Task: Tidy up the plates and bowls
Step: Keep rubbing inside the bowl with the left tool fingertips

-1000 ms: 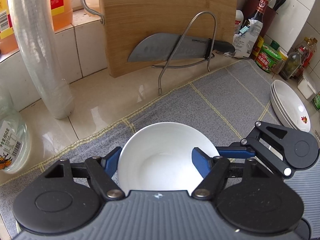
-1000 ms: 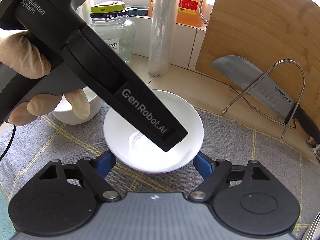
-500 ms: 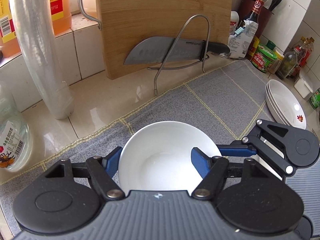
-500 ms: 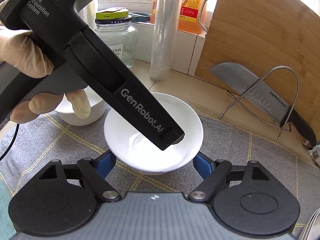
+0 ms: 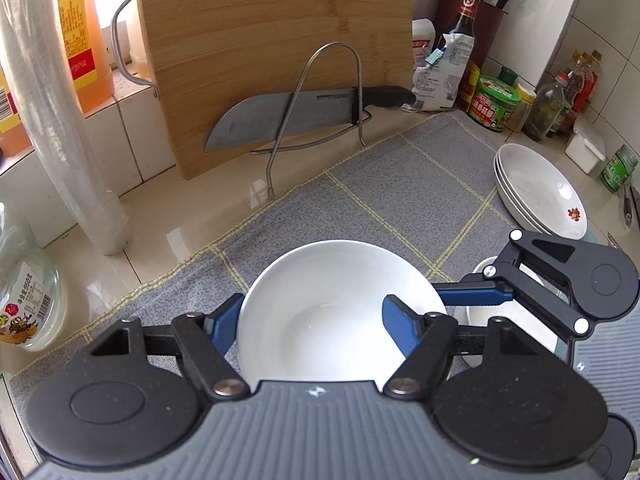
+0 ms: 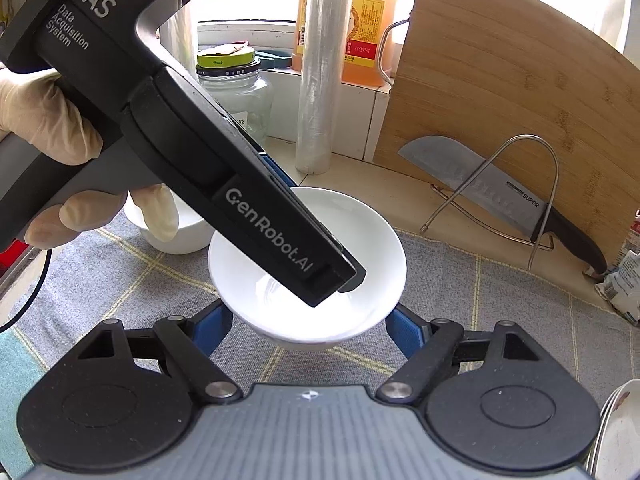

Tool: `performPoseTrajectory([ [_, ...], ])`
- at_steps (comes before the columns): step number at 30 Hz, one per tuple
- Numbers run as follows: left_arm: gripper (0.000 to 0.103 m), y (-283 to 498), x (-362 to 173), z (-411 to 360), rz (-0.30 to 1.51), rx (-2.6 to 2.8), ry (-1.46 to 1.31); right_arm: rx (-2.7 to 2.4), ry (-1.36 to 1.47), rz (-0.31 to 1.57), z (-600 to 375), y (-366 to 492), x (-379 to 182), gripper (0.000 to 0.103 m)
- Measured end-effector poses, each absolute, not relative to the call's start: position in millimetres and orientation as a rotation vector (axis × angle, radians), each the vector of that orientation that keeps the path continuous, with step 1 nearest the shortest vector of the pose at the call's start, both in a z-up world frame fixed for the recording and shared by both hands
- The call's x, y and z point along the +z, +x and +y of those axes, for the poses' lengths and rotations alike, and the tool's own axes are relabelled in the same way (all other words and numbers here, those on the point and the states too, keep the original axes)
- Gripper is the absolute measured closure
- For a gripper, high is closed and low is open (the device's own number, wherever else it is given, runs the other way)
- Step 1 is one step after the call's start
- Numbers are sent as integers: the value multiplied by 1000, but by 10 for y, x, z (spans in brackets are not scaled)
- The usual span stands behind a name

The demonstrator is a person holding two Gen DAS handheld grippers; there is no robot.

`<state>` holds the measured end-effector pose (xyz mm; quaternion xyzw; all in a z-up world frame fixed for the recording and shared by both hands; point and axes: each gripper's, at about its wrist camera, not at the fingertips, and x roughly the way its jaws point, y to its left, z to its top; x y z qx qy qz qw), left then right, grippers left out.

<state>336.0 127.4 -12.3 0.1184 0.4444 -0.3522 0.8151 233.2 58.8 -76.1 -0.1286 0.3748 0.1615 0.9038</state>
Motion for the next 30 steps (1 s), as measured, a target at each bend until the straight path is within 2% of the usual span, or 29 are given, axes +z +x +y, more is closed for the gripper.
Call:
performPoseTrajectory([
  [16, 30, 2957, 162, 682, 889, -847, 311, 237, -247, 732, 59, 1869, -512, 16],
  [30, 30, 2792, 50, 116, 910, -950, 364, 142, -216, 765, -391, 1558, -540, 16],
])
